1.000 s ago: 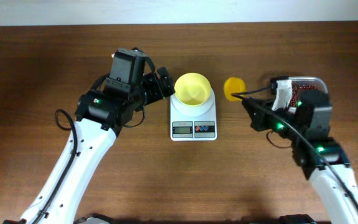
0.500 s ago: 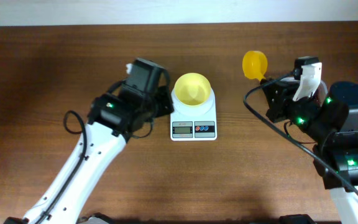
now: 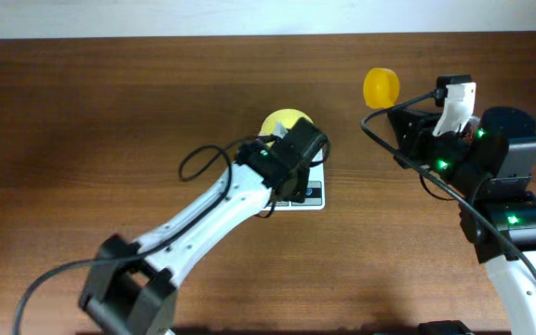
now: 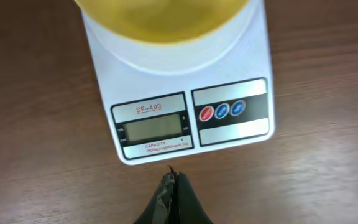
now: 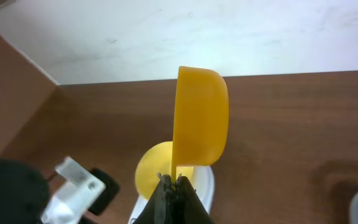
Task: Scoop item into bowl and weigh 50g on scale
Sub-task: 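Move the left gripper down to the scale's button panel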
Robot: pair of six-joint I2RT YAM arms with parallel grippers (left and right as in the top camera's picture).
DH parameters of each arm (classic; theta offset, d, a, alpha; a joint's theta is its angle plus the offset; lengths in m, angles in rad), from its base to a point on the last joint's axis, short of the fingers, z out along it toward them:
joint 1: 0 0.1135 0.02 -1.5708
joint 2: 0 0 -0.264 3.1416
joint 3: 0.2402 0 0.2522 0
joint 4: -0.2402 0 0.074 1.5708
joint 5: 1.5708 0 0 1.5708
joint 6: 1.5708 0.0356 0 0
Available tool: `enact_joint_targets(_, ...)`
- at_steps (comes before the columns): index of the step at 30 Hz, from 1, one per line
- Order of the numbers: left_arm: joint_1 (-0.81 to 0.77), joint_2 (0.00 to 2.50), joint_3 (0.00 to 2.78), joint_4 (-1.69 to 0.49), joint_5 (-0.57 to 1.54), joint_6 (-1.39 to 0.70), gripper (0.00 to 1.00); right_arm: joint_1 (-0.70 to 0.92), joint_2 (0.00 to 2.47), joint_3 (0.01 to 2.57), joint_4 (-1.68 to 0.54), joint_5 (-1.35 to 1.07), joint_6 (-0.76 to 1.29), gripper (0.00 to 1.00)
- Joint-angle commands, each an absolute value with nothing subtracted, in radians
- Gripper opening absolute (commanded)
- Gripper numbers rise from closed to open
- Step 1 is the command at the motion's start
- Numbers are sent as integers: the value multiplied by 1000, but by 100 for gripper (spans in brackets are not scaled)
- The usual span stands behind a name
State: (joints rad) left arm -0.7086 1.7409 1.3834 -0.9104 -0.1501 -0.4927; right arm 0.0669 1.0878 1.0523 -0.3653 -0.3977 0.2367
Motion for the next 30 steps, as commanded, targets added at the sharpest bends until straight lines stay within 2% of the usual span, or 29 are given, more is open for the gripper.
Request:
enact_joint_targets(1,-711,1779,1394,-897,-154,-454,0,64,1089,1068,-357,-317,244,4)
enact_joint_targets(4,-733,1812,1394,-860,-154,-307,0,64,1089,1068,-343,-257,244,4)
enact_joint_targets(6,-751,1849,1394,-828,-155,-285,0,64,1089,1068,-332,-201,244,4)
enact_joint_targets(30,-757,1973,1391,-719,-200,-282,0,64,1089,1068,-336,-164,244,4)
